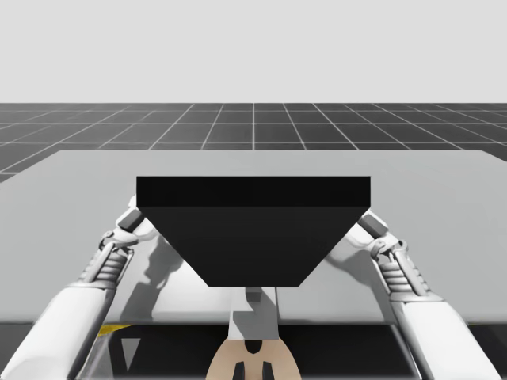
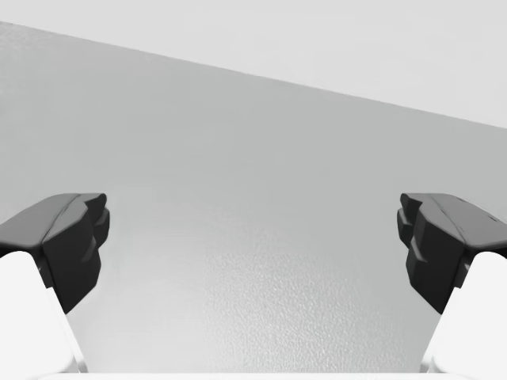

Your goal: Reach around the screen and pick up the object behind it.

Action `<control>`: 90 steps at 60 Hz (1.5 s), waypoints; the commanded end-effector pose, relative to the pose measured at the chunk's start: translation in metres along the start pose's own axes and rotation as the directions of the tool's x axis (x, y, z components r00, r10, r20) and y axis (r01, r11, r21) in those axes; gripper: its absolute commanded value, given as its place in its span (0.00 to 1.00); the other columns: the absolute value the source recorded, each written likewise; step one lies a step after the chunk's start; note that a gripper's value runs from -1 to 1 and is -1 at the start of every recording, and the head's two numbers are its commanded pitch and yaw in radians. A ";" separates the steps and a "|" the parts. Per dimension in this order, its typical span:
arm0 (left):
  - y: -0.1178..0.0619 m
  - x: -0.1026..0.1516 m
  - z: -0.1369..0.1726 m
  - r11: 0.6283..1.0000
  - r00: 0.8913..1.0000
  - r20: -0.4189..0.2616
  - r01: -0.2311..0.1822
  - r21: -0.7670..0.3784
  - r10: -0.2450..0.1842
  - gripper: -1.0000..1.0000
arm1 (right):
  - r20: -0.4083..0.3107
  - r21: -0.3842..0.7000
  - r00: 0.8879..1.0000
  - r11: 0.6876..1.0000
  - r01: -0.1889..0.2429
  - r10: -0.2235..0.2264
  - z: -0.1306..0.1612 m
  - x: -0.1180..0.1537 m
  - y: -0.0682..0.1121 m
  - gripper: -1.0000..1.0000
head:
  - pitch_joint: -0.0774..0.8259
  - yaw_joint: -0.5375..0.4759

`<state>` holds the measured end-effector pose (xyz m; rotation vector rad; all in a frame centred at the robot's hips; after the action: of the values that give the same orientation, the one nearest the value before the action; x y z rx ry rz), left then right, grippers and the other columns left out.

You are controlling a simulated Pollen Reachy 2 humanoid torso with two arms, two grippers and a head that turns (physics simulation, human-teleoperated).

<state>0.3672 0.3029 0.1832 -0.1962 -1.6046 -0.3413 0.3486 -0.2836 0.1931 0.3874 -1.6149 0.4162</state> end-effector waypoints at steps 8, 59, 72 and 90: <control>-0.019 0.002 0.019 0.940 0.999 0.007 0.052 -0.336 -0.053 0.00 | 0.051 0.300 0.998 0.954 0.020 -0.037 0.010 0.001 0.022 0.00 | 0.08 0.52; -0.056 -0.013 0.022 0.799 0.999 -0.010 0.033 -0.600 -0.049 0.00 | -0.012 0.473 1.000 0.881 0.003 0.004 0.015 -0.009 0.046 0.00 | 0.12 0.52; -0.055 -0.023 -0.008 0.814 0.997 -0.072 -0.041 -0.579 -0.002 0.00 | -0.001 0.468 1.000 0.884 -0.001 0.002 0.014 -0.007 0.046 0.00 | 0.14 0.54; -0.083 -0.039 -0.031 0.795 0.990 -0.136 -0.051 -0.605 -0.040 0.00 | 0.009 0.460 1.000 0.888 -0.014 0.011 0.015 -0.005 0.046 0.00 | 0.15 0.55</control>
<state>0.3666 0.2375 0.1462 -0.6496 -1.3448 -0.8254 0.3142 -0.2503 0.1840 0.7435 -1.5079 0.8152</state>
